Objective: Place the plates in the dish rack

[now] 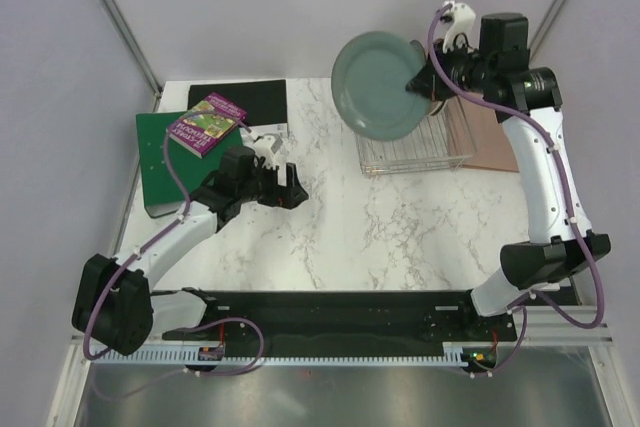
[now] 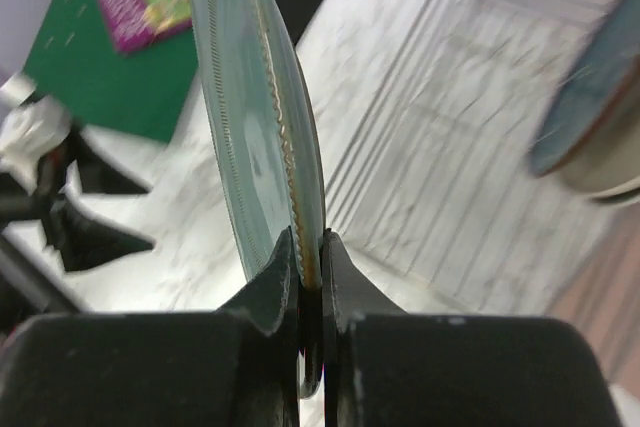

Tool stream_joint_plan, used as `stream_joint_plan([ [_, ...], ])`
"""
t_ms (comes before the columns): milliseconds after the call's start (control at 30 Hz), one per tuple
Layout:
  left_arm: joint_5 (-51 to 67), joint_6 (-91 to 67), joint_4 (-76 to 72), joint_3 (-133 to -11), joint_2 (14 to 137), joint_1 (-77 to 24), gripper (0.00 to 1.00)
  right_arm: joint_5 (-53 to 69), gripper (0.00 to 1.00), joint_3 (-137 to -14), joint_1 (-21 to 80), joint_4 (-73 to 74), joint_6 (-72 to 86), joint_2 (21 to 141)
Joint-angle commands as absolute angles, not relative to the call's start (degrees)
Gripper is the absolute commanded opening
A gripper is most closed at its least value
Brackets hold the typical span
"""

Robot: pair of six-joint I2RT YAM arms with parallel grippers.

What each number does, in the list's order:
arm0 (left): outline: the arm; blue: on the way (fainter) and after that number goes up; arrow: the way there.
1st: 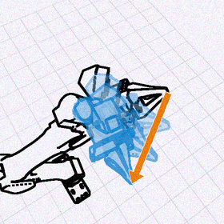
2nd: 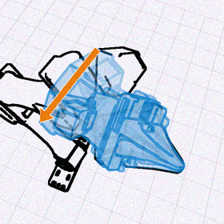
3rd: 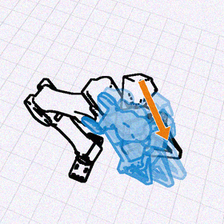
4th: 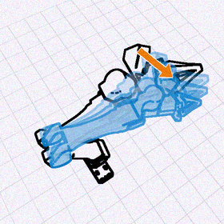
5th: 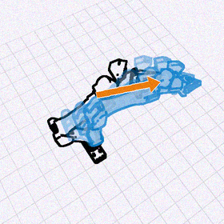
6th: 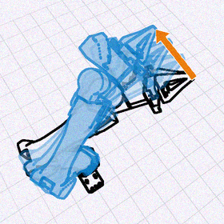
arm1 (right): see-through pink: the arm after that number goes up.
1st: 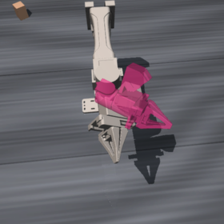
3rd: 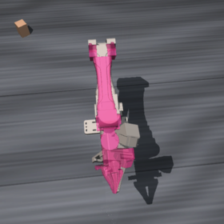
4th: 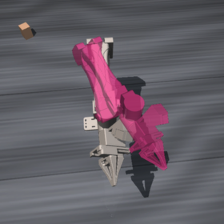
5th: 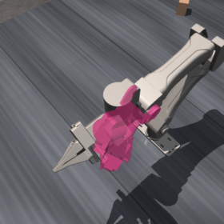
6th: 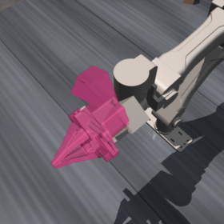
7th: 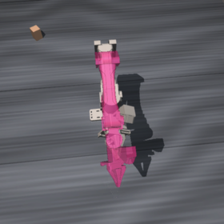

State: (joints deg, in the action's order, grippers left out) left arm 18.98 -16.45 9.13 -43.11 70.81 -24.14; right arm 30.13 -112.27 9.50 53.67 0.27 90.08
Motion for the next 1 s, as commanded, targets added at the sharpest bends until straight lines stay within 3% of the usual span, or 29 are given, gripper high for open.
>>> stream_joint_plan([
  [0,-2.9,-7.7,9.6,-47.0,70.7,-24.0,1.00,6.2,0.00,-123.3,9.2,42.7,6.8,95.8],
  [67,-17.7,-9.4,9.0,-48.3,71.7,-23.9,1.00,0.8,0.00,-120.4,9.6,32.6,8.0,96.3],
  [167,-18.0,-7.3,9.1,-50.4,71.8,-22.7,1.00,-12.0,0.00,-117.6,12.5,22.1,7.0,97.5],
  [333,-14.3,-7.2,9.1,-51.2,72.2,-22.6,1.00,-36.5,0.00,-123.3,18.4,18.0,3.1,105.0],
  [667,-11.3,-8.2,9.2,-51.2,73.7,-20.7,1.00,-45.2,0.00,-129.2,19.6,15.9,-2.5,115.6],
  [967,-9.6,-8.8,9.8,-50.7,73.7,-20.1,1.00,-43.8,0.00,-128.5,19.7,18.5,-2.5,120.3],
])
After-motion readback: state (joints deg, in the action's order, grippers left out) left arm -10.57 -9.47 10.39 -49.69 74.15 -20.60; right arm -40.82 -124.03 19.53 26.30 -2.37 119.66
